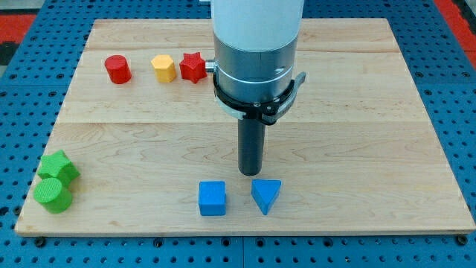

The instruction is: Move the yellow heart a bit up

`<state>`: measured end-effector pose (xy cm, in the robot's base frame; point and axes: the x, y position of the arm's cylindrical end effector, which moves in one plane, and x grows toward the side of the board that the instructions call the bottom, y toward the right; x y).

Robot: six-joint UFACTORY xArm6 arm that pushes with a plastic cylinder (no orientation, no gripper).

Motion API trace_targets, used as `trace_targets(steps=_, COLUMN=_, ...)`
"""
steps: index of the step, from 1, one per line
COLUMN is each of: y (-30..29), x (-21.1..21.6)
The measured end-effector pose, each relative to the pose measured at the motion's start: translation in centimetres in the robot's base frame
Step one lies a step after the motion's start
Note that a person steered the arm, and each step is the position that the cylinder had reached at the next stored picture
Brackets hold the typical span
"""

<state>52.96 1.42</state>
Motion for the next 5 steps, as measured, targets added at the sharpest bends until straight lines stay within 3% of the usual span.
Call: trace_targets(steps=5, y=0.52, x=-0.77)
